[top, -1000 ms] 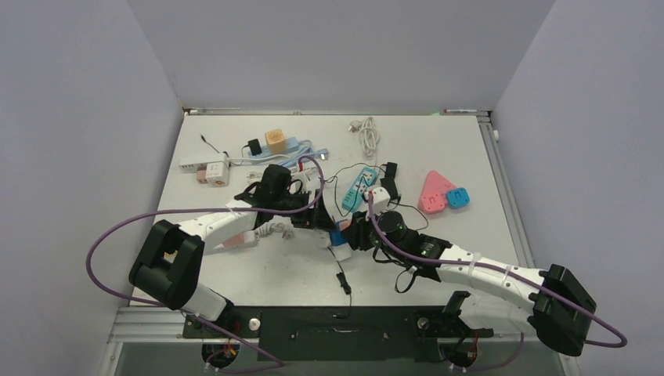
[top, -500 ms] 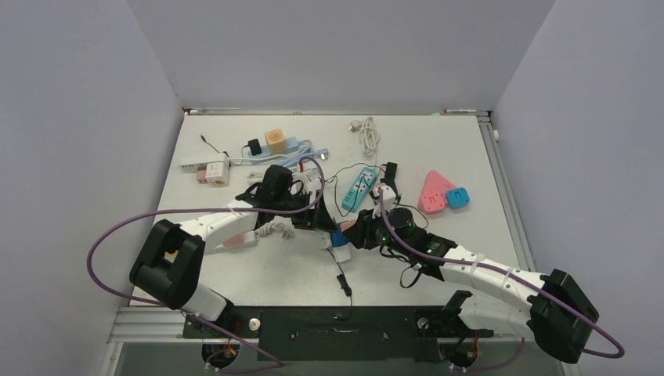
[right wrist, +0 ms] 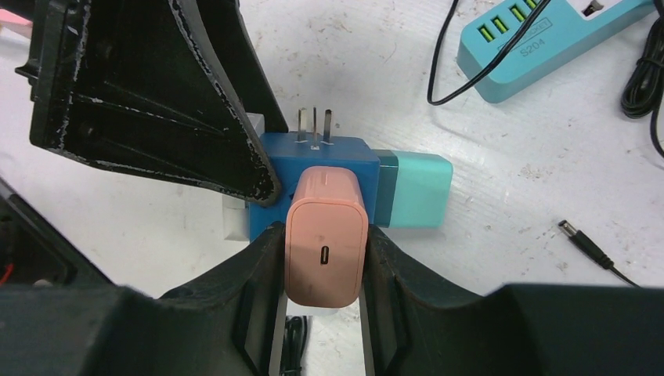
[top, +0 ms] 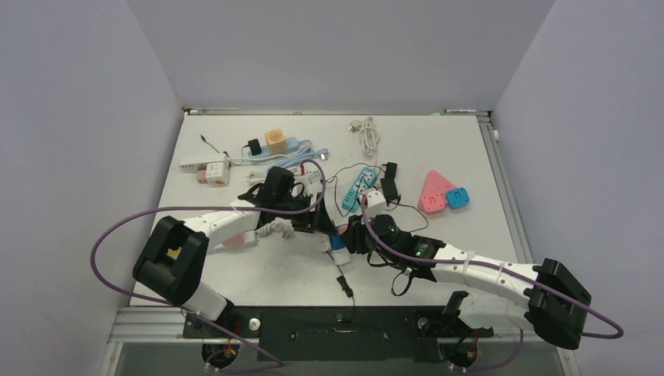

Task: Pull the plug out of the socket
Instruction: Remove the plug from the socket.

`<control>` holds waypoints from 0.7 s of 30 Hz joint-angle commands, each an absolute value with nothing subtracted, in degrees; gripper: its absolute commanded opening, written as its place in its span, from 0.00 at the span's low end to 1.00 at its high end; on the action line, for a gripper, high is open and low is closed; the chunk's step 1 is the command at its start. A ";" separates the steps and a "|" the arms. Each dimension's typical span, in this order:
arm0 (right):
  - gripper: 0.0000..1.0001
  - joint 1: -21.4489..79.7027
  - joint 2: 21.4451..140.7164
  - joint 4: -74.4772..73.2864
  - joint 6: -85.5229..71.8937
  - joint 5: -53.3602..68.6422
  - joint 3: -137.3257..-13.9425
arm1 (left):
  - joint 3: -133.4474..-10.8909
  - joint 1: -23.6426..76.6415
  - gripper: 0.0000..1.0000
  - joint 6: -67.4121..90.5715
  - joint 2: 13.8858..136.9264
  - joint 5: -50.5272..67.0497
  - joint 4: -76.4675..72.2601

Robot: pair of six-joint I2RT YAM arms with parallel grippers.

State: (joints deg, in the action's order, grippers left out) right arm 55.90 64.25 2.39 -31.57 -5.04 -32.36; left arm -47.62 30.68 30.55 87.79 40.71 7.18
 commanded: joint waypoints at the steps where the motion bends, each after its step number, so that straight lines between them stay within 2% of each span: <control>1: 0.05 60.76 67.26 5.52 -31.62 -9.17 -38.92 | -50.01 31.99 0.11 31.32 87.44 44.68 2.02; 12: 0.05 68.24 75.06 -4.81 -30.03 -21.35 -47.97 | -50.34 31.90 0.09 31.22 88.06 44.06 2.92; 21: 0.05 68.76 73.90 -3.17 -30.75 -19.15 -47.70 | -50.43 31.88 0.09 30.94 88.23 43.72 3.27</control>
State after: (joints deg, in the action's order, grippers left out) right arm 66.81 74.83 -12.97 -30.50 -25.19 -45.32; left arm -47.62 30.15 27.51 88.12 39.99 8.45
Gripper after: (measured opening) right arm 0.333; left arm 0.674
